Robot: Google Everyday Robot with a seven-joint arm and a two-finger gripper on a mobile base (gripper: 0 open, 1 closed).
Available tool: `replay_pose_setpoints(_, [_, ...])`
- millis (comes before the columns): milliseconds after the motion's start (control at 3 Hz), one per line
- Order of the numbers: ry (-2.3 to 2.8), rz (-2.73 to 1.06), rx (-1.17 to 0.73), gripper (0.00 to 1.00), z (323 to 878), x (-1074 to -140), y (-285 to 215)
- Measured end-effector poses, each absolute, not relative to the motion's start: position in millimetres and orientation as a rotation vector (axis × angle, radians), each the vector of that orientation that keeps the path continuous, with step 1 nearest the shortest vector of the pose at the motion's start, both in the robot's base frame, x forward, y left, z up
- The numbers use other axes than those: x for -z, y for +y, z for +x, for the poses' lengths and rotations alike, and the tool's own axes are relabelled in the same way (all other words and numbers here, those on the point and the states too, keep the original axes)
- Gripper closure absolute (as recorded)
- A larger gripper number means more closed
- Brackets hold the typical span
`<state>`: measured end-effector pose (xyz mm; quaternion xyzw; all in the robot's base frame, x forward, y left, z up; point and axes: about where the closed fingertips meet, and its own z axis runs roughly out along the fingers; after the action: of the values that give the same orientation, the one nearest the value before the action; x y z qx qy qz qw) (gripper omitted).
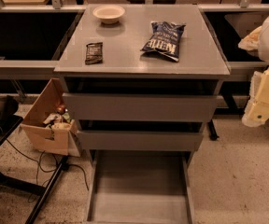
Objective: Place rxbar chocolate into bottom drawer
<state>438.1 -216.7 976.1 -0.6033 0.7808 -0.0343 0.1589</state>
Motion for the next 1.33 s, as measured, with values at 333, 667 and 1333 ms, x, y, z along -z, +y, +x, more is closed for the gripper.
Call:
replay_pose_setpoints(333, [2.232, -1.725, 0.098, 0.00, 438.1, -976.1, -216.7])
replay_pose_setpoints(667, [2.188, -1.707, 0.062, 0.00, 470.4, -975.0, -198.2])
replay_pose_setpoints(1333, [2.179, -1.492, -0.102, 0.00, 575.7, -982.5, -116.2])
